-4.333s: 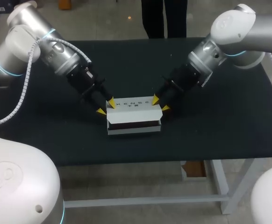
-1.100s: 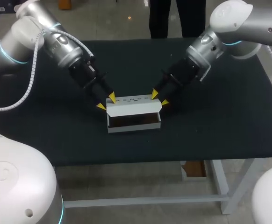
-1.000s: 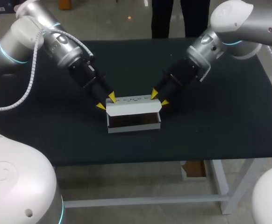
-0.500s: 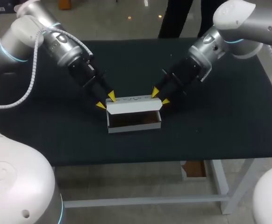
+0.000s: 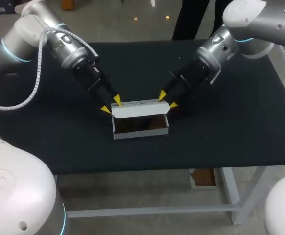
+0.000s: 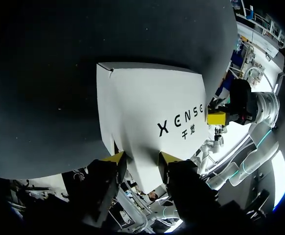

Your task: Assemble the packaging by folding the flat box into shape, placing the metal phone stand inside, and closing the box properly

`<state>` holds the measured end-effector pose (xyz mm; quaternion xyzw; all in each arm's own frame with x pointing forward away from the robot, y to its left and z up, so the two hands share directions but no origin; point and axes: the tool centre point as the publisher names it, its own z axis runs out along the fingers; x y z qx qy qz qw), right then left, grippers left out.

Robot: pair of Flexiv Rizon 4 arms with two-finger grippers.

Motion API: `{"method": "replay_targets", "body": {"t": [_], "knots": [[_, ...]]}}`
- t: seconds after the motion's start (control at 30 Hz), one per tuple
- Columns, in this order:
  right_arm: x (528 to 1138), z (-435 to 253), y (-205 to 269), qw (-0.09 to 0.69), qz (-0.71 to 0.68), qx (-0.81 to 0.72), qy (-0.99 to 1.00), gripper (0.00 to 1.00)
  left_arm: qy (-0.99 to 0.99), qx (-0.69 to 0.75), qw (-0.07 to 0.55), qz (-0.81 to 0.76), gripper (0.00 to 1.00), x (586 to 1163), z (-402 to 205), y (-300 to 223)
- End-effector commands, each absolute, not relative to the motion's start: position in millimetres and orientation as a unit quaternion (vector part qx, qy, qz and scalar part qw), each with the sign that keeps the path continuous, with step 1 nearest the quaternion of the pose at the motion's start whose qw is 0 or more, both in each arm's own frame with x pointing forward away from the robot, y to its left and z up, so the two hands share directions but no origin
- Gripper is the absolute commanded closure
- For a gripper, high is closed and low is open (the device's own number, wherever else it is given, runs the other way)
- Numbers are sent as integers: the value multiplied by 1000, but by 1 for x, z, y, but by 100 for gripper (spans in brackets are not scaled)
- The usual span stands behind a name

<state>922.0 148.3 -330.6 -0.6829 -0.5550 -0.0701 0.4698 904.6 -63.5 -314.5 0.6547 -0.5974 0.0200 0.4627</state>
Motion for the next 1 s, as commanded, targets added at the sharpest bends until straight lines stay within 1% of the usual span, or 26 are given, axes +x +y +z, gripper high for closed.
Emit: {"method": "replay_targets", "body": {"t": [0.03, 0.47, 1.0], "knots": [[928, -331, 153, 480, -58, -677, -555, 57, -598, 652, 466, 13, 55, 910, -314, -67], [931, -329, 154, 498, -41, -675, -543, 58, -594, 647, 478, -3, 55, 911, -311, -68], [934, -325, 157, 502, -33, -675, -540, 58, -588, 644, 489, -16, 56, 916, -310, -68]]}}
